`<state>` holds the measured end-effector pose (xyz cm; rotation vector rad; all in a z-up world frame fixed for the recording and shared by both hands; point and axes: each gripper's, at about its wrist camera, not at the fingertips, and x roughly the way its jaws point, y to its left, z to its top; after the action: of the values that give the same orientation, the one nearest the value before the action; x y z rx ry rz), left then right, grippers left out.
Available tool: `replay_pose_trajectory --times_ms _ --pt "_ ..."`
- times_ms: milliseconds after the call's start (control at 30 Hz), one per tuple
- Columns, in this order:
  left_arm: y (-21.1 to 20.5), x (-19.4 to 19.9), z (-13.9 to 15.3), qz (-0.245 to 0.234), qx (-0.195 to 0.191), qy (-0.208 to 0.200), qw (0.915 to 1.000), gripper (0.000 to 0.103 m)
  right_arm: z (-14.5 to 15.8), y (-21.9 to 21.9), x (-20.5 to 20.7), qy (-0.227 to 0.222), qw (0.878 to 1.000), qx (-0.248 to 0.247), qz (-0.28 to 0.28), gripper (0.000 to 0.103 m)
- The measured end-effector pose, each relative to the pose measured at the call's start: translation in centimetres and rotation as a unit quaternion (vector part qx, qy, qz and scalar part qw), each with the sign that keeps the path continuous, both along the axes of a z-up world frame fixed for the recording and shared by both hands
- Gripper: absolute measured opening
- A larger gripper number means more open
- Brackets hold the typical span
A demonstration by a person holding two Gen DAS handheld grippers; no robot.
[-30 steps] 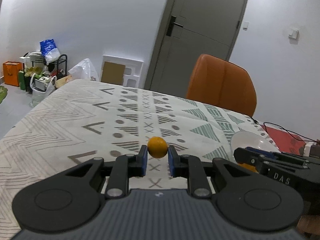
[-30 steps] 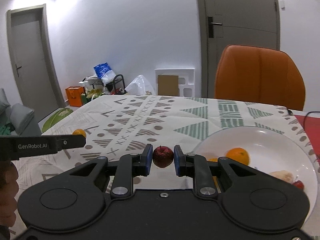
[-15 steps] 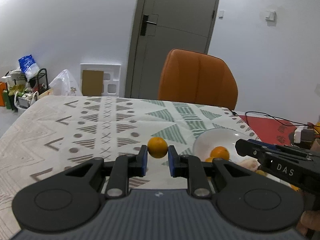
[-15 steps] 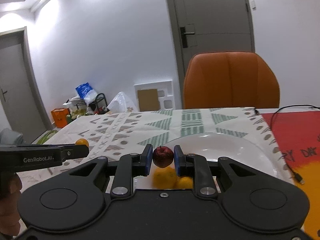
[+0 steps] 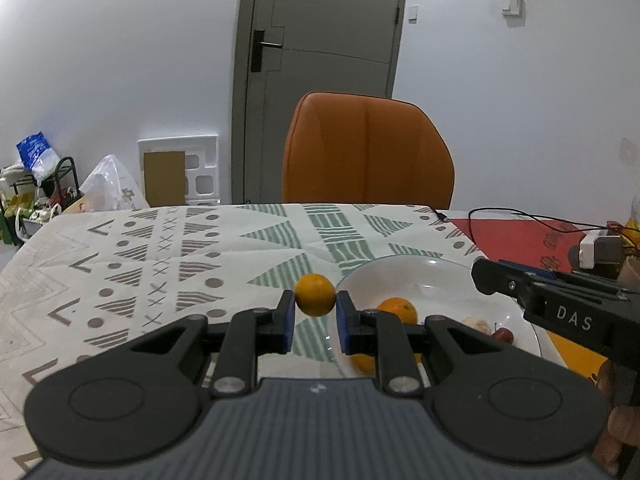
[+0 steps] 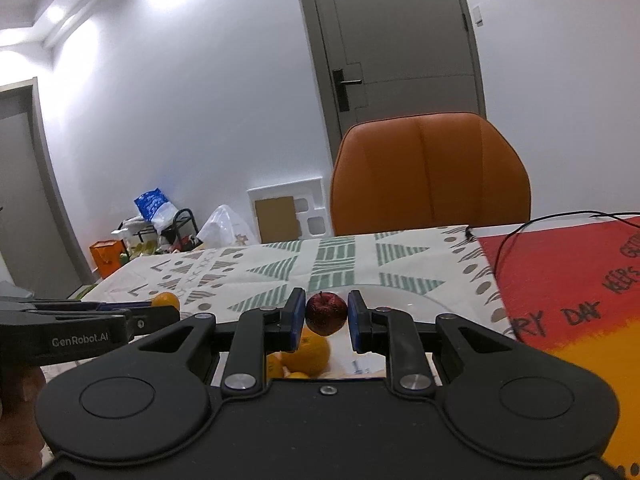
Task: Organize fruits
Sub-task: 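Carry the small orange in the left gripper and the red plum in the right gripper to the bowl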
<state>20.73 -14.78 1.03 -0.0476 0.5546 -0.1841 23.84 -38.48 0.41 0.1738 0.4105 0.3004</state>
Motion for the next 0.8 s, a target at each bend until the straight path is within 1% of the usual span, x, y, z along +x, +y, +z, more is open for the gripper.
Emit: replay_pose_trajectory --times_ms 233,467,500,533,600,633,800 --pt "-2.3 0.9 -0.4 -0.007 0.017 0.003 0.9998 0.020 -1.5 -2.6 0.7 0.003 0.999 0.035 -0.009 0.021" --pt "-3.5 1.7 -0.7 -0.010 0.017 0.004 0.9998 0.020 -2.5 -3.3 1.2 0.012 0.999 0.048 -0.014 0.022" --pt "-3.7 1.8 -0.7 -0.012 0.016 0.005 0.9998 0.020 -2.6 -3.4 1.3 0.013 0.999 0.049 -0.014 0.023" --pt "-3.9 1.9 -0.8 -0.014 0.017 0.006 0.9997 0.020 -2.7 -3.4 1.4 0.013 0.998 0.052 -0.013 0.028" --pt "-4.5 2.0 -0.9 -0.019 0.017 0.007 0.9996 0.020 -2.8 -3.6 1.4 0.012 0.998 0.056 -0.015 0.030" --pt "-4.7 2.0 -0.9 -0.022 0.018 0.007 0.9996 0.020 -2.8 -3.8 1.4 0.014 0.998 0.056 -0.016 0.033" --pt "-5.9 2.1 -1.0 -0.036 0.018 0.008 0.9992 0.020 -2.7 -5.0 1.2 0.012 0.997 0.069 -0.034 0.034"
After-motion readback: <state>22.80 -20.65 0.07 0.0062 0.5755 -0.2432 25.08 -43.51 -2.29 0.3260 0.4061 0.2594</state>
